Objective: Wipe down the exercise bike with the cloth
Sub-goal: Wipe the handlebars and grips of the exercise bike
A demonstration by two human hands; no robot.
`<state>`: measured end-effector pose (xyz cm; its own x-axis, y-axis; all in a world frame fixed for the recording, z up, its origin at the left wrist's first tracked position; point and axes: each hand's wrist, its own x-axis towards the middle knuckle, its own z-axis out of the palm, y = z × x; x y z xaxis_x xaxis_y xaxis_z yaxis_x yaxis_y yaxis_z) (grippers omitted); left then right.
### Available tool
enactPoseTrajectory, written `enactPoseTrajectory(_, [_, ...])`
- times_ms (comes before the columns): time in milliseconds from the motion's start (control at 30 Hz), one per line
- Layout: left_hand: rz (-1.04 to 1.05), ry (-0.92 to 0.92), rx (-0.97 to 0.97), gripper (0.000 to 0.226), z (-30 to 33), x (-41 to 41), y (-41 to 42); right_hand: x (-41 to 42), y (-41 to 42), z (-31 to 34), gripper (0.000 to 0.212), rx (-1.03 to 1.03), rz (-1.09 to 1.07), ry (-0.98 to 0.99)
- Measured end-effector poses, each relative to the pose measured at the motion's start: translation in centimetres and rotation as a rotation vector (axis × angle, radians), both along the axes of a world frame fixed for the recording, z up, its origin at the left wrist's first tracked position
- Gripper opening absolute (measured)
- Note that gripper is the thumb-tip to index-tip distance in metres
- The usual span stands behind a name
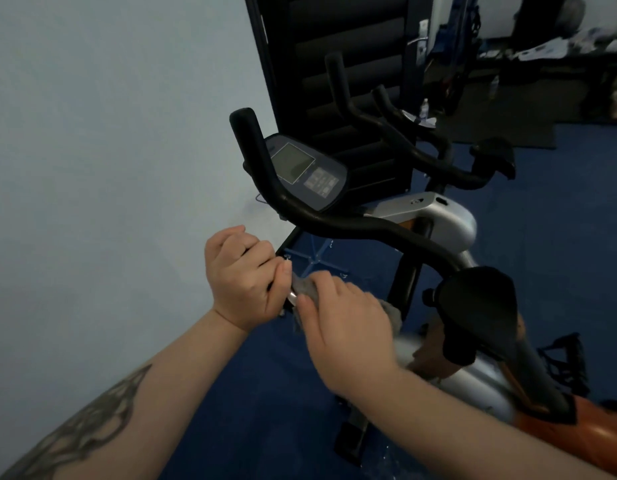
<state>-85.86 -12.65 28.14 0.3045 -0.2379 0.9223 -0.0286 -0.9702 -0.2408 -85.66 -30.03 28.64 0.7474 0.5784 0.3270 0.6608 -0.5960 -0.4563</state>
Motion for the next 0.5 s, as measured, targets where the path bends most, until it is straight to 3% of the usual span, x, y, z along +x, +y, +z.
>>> enactPoseTrajectory(200, [-0.036, 0.019, 0.002, 0.040, -0.1, -0.2, 0.1, 0.7, -3.9, -1.9, 0.045, 0.038, 0.165, -0.044])
enactPoseTrajectory(333, [-0.050, -0.012, -0.009, 0.040, -0.1, 0.1, 0.2, 0.9, -3.0, -1.7, 0.034, 0.129, 0.038, -0.087])
enactPoseTrajectory(433, [-0.060, -0.026, -0.014, 0.039, -0.1, 0.3, 0.2, -0.1, 1.2, 0.3, 0.025, 0.046, -0.115, -0.155])
enactPoseTrajectory(500, [-0.058, -0.025, -0.013, 0.040, -0.1, 0.2, 0.2, 0.0, 2.0, 0.4, 0.034, 0.044, -0.113, -0.094])
